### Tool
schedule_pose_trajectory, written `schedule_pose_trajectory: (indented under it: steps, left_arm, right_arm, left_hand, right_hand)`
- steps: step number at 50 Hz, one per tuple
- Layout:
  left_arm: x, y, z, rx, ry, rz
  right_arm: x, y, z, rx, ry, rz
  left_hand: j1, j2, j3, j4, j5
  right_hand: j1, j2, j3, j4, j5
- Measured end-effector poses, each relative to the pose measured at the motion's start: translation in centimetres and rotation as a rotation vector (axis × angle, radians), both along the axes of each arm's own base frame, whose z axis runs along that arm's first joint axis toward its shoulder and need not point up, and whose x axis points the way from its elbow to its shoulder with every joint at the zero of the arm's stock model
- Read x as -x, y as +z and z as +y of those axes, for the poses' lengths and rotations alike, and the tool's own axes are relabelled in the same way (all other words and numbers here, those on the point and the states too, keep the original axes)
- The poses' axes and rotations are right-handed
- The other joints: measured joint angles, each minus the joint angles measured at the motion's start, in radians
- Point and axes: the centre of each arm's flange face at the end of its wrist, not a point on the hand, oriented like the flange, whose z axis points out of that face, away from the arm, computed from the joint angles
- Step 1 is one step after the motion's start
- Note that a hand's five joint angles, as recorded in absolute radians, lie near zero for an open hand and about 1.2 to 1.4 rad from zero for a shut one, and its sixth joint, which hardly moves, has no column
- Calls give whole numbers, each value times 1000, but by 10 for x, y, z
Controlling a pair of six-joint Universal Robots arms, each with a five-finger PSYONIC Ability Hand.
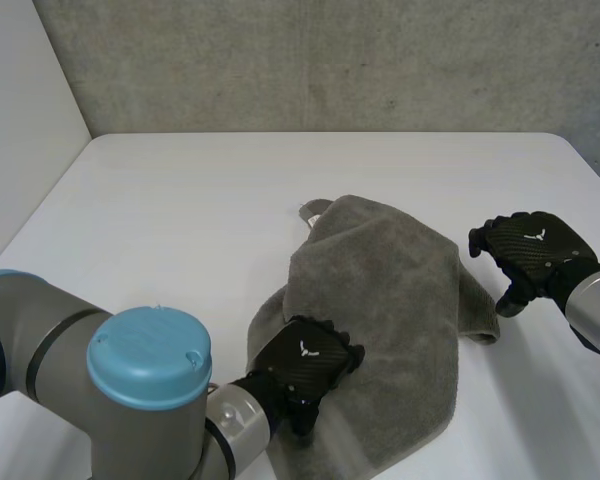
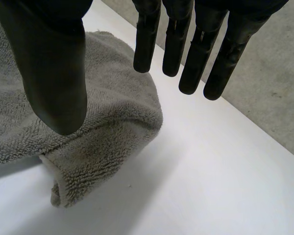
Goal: Fold the towel.
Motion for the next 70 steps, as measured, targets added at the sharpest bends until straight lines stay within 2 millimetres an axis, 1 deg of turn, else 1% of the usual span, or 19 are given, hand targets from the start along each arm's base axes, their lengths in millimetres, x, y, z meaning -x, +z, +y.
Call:
schedule_pose_trajectory:
  steps: [5,14,25,36,39,42,45,46,47,51,57,65,70]
  left_arm:
    - [-3,-5,7,-14,-16,-13]
    - [2,-8,12,-26,-63,3]
    - [10,-11,3,23,-73,26]
    - [17,-21,-9,80,-84,-3]
    - [19,-22,-12,87,-85,-3]
    - [21,-22,-14,97,-84,3]
    - [23,-22,-16,110,-82,15]
    - [23,-21,-17,117,-80,21]
    - [24,-20,-18,123,-79,27]
    - [26,-19,-20,138,-76,39]
    - [29,-23,-27,163,-64,24]
    - [24,-29,-43,202,-29,-25]
    - [23,-30,-46,211,-25,-35]
  right_arm:
    - [-1,-4,1,-9,7,-2]
    - [-3,-9,4,-22,18,-2]
    - [-5,-12,6,-33,39,-8]
    - [-6,-13,7,-34,48,-7]
    - [-6,-15,7,-36,48,-7]
    - [-6,-16,7,-40,49,-7]
    - [-6,-18,7,-43,50,-4]
    - [-6,-18,7,-44,51,-2]
    - [-6,-19,6,-44,52,1]
    - [-6,-20,6,-45,54,7]
    - [-6,-22,6,-50,57,13]
    - [-6,-22,6,-52,58,13]
    - [-6,-22,6,-52,57,13]
  left_hand:
    - [-94,-69,-96,-95,-101]
    - [-103,-79,-105,-100,-112]
    - [-103,-79,-105,-100,-112]
    - [-103,-79,-101,-99,-95]
    - [-79,-67,-67,-76,-47]
    - [11,9,28,15,40]
    - [163,168,179,167,180]
    - [255,260,270,262,278]
    - [313,317,324,317,330]
    - [411,419,425,413,429]
    - [434,447,452,433,457]
    - [433,446,451,433,456]
    - [434,446,452,433,456]
  right_hand:
    - [0,0,0,0,0]
    - [0,0,0,0,0]
    - [0,0,0,0,0]
    - [0,0,0,0,0]
    - [0,0,0,0,0]
    - [0,0,0,0,0]
    - [0,0,0,0,0]
    - [0,0,0,0,0]
    - [0,0,0,0,0]
    - [0,0,0,0,0]
    - [0,0,0,0,0]
    - [0,0,0,0,0]
    - [0,0,0,0,0]
